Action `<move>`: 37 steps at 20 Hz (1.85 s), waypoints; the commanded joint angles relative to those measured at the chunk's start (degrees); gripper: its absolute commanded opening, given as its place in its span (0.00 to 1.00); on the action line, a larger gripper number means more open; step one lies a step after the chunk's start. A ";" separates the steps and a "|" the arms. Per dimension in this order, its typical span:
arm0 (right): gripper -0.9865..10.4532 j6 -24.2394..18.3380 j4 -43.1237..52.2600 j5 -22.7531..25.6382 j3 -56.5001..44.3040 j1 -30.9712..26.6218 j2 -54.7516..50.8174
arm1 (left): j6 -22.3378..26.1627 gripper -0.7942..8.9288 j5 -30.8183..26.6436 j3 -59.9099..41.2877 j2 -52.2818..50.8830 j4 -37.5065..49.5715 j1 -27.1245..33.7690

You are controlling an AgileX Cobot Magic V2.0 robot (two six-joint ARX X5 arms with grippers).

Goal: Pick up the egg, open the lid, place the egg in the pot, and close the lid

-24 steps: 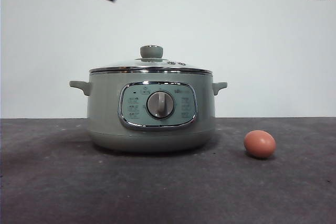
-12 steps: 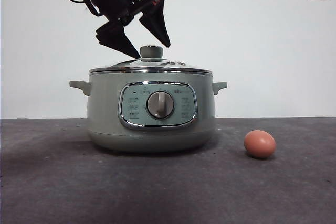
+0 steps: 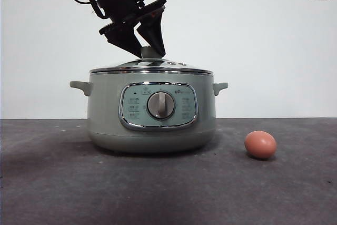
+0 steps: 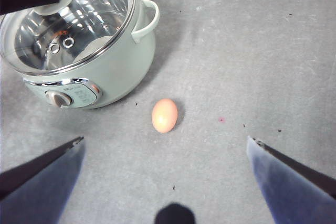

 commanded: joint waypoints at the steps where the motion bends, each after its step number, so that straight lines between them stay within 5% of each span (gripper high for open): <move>1: 0.63 0.24 0.22 -0.17 0.15 0.04 0.11 | 0.11 0.19 0.26 0.09 0.79 -0.07 -0.35; 4: 0.63 0.24 0.22 -0.17 0.15 0.04 0.11 | -0.04 0.07 0.35 0.09 0.76 -0.20 -0.37; 18: 0.63 0.63 2.91 -0.22 0.15 0.24 8.00 | -0.07 0.07 0.31 0.09 -16.87 -1.22 -0.07; 25: 0.63 2.25 10.27 2.86 0.15 9.77 22.10 | -0.11 0.07 -6.12 0.09 -33.44 -11.54 2.64; 37: 0.63 3.69 21.09 12.13 0.15 19.37 45.79 | -3.23 0.07 -6.14 -9.44 -56.96 -23.96 10.34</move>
